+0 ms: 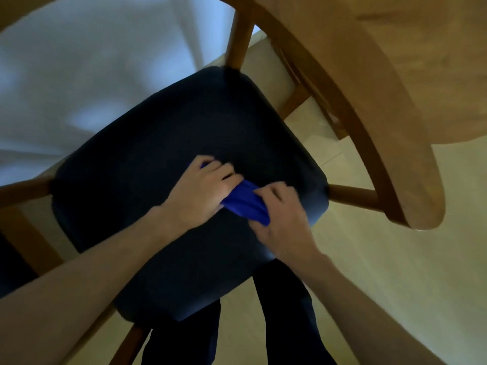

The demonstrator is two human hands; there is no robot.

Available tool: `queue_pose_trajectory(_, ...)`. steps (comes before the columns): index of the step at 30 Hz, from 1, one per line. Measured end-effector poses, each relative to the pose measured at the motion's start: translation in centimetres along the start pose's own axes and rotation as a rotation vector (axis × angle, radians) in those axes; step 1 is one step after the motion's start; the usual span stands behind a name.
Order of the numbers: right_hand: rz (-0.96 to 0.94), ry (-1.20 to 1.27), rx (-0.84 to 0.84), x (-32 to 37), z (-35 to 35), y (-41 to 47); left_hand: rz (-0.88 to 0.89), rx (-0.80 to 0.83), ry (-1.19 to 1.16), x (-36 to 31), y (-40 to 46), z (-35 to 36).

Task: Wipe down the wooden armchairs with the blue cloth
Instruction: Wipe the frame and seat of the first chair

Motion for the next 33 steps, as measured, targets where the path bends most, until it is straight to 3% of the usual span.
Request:
queue_pose_trajectory(3,0.057,0.001,-0.177,-2.4,-4.0,2.8,-0.017,-0.227,-0.048,-0.4,6.4,-2.0)
queue_pose_trajectory(5,0.117,0.053,-0.27,-4.1,-6.1,4.9,-0.05,-0.281,-0.161,-1.0,11.6,-3.4)
queue_pose_trajectory(10,0.253,-0.001,-0.246,-5.5,-4.8,6.7,0.041,-0.114,-0.252,-0.8,16.6,-3.0)
queue_pose_trajectory(16,0.241,-0.006,-0.23,0.7,2.0,2.4,-0.094,-0.134,-0.337,1.4,5.9,-1.1)
queue_pose_trajectory(22,0.036,0.088,0.076,8.2,10.0,-3.7,-0.422,0.098,-0.35,2.5,-10.4,1.7)
queue_pose_trajectory(26,-0.113,0.132,0.202,9.3,9.6,-3.8,-0.51,0.32,-0.275,2.9,-13.9,1.4)
queue_pose_trajectory(27,-0.152,0.131,0.179,9.1,8.4,-3.2,-0.502,0.33,-0.261,2.9,-13.3,0.6)
queue_pose_trajectory(29,-0.17,0.091,0.057,7.5,5.3,-1.1,-0.479,0.19,-0.262,2.7,-9.6,-1.7)
queue_pose_trajectory(31,-0.087,0.066,-0.108,4.8,2.0,1.5,-0.412,0.007,-0.294,2.4,-3.9,-3.5)
queue_pose_trajectory(33,0.037,0.085,-0.247,1.9,-0.7,3.3,-0.285,-0.062,-0.234,1.7,2.2,-4.4)
Point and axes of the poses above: each hand's wrist, its own y-axis towards the middle knuckle, its own z-axis out of the palm, x = y × z, the point moved 2 cm from there along y, towards the middle knuckle, and after that the axes turned 7 degrees about y, right-handed, at the moved point
